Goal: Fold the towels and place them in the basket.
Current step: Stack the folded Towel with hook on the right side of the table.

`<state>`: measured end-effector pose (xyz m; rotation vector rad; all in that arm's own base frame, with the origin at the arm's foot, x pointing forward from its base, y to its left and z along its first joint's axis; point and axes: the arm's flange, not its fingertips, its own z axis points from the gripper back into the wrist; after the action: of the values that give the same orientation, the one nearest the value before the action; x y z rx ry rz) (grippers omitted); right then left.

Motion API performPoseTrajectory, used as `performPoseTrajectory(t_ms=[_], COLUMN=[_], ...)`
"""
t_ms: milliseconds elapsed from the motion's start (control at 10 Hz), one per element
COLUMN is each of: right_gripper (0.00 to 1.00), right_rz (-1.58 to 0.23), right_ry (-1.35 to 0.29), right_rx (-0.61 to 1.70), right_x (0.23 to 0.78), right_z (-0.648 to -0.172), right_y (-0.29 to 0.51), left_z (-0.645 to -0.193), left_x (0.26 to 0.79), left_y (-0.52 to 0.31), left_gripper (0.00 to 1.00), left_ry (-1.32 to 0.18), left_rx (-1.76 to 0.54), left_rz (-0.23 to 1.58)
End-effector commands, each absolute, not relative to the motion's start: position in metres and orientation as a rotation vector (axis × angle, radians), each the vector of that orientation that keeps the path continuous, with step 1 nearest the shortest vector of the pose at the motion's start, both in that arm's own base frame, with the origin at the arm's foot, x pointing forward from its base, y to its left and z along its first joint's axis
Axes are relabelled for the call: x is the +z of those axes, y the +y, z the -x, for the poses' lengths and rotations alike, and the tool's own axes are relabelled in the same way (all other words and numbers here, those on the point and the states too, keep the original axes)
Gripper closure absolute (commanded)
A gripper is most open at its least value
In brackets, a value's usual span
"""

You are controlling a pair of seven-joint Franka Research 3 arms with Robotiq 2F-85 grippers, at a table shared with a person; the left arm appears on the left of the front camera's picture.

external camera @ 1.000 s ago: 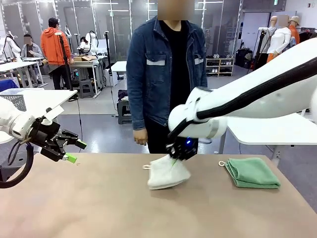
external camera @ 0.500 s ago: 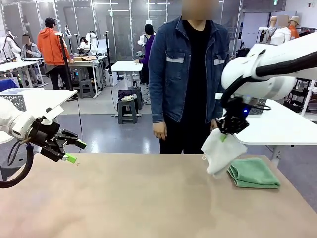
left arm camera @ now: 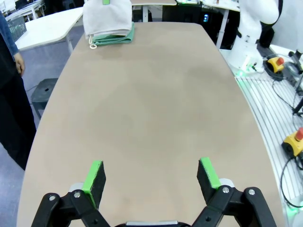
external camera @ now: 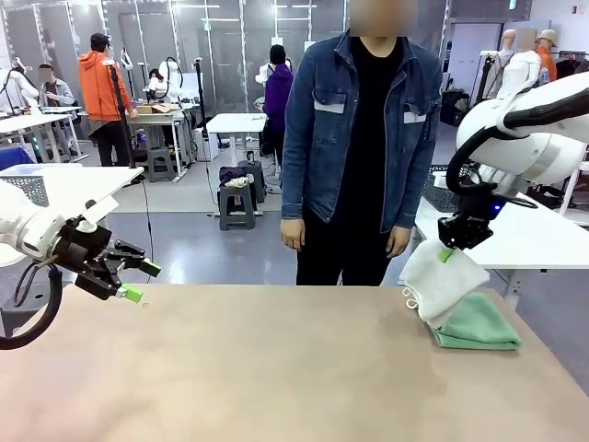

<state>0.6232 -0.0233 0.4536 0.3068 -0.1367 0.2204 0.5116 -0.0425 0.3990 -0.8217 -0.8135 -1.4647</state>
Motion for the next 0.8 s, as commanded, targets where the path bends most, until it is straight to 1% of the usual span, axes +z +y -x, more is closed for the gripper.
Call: performPoseTrajectory(t_ms=[0, 200, 400, 500, 600, 700], right_gripper=[0.9, 0.9, 0.9, 0.7, 0.7, 0.5], right_rz=[-0.383, -0.436, -0.463, -0.459, -0.455, -0.439], right_ry=[-0.12, -0.106, -0.052, -0.042, -0.038, -0.048], right_rx=[0.236, 0.22, 0.204, 0.198, 0.188, 0.18], right_x=[0.451, 0.434, 0.412, 0.403, 0.396, 0.391], right_z=[-0.645, -0.66, -0.669, -0.671, -0.672, -0.677], right_y=[-0.039, -0.064, -0.087, -0.095, -0.099, -0.104], left_z=[-0.511, -0.511, -0.511, -0.511, -0.511, -0.511], left_x=[0.401, 0.401, 0.401, 0.401, 0.401, 0.401], left_y=[-0.042, -0.042, -0.042, -0.042, -0.042, -0.042], left_gripper=[0.02, 0.02, 0.02, 0.02, 0.02, 0.02], left_ry=[-0.811, -0.811, -0.811, -0.811, -0.811, -0.811], left_rx=[-1.472, -1.472, -1.472, -1.472, -1.472, -1.472], left_rz=[0.812, 0.812, 0.812, 0.812, 0.812, 0.812])
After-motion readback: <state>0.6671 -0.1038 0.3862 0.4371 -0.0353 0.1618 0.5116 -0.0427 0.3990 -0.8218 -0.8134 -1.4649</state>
